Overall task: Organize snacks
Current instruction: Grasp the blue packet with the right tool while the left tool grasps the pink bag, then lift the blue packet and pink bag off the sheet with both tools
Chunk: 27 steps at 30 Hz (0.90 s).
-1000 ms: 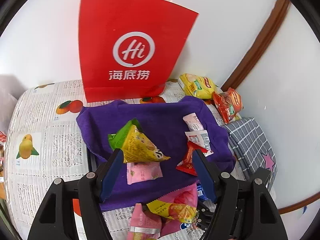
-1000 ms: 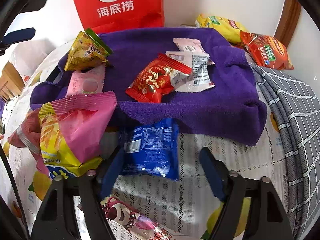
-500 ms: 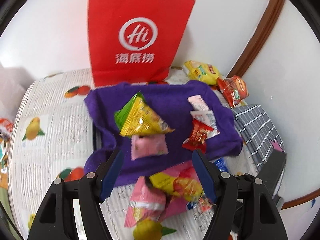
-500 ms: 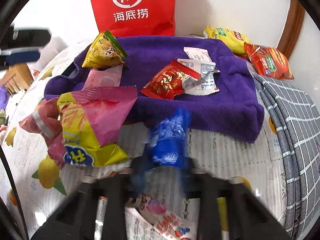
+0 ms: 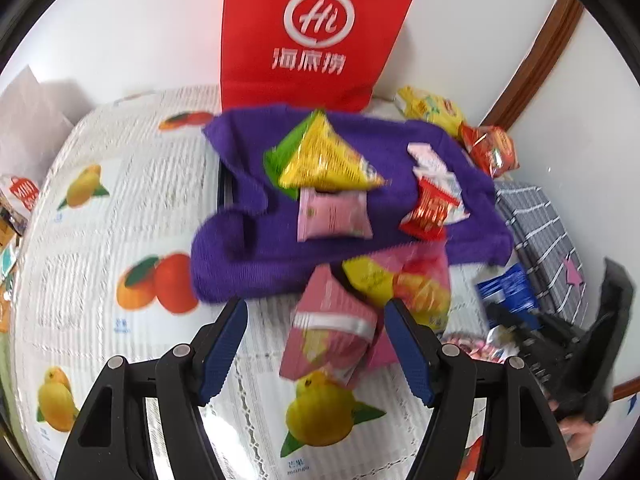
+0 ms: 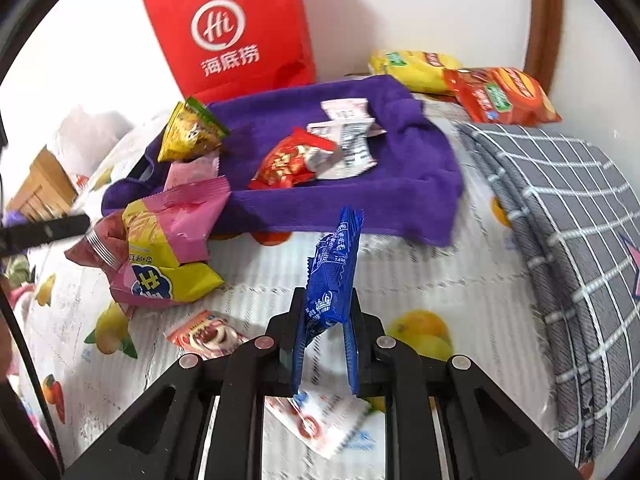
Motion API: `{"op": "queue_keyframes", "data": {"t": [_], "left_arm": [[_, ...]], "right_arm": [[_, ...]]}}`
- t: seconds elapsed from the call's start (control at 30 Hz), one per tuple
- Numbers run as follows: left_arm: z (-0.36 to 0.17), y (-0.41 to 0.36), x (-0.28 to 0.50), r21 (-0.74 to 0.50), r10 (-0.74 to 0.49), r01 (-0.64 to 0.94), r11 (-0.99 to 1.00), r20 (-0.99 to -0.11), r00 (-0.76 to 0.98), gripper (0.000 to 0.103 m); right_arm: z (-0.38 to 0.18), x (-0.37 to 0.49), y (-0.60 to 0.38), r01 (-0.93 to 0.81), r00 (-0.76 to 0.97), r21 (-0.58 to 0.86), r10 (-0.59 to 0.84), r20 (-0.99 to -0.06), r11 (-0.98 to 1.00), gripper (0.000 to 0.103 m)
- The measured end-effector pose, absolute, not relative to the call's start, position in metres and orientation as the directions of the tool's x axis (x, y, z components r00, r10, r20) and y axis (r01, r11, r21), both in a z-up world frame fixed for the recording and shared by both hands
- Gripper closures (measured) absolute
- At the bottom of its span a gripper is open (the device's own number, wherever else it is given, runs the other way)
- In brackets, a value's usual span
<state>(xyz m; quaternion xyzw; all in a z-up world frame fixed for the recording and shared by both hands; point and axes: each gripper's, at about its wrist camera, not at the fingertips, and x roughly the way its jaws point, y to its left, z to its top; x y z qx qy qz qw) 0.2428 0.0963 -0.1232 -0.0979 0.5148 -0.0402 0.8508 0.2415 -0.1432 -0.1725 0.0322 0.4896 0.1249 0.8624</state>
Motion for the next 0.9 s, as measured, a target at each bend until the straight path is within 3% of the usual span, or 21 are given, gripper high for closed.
{"op": "queue_keyframes", "data": {"t": [0.27, 0.4, 0.53, 0.9], "left_arm": [[-0.148, 0.088, 0.241, -0.225, -0.179, -0.046, 0.973, -0.87, 0.46, 0.036], [-0.152, 0.082, 0.242, -0.226, -0.184, -0.037, 0.973, -0.867, 0.463, 0.052], [-0.151, 0.078, 0.239, -0.221, -0.181, -0.026, 0.975, -0.857, 0.483, 0.058], [-0.131, 0.097, 0.209, -0.265, -0.205, -0.046, 0.963, -0.836, 0.51, 0.06]], "right_arm": [[-0.171, 0.226, -0.16, -0.158, 0.491, 0.179, 0.234, -0.839, 0.971, 0.086], [-0.172, 0.221, -0.166, -0.143, 0.49, 0.181, 0.228, -0.841, 0.973, 0.086], [-0.169, 0.218, -0.172, -0.128, 0.494, 0.185, 0.224, -0.84, 0.974, 0.086], [-0.142, 0.205, -0.177, -0.124, 0.536, 0.181, 0.219, -0.815, 0.976, 0.086]]}}
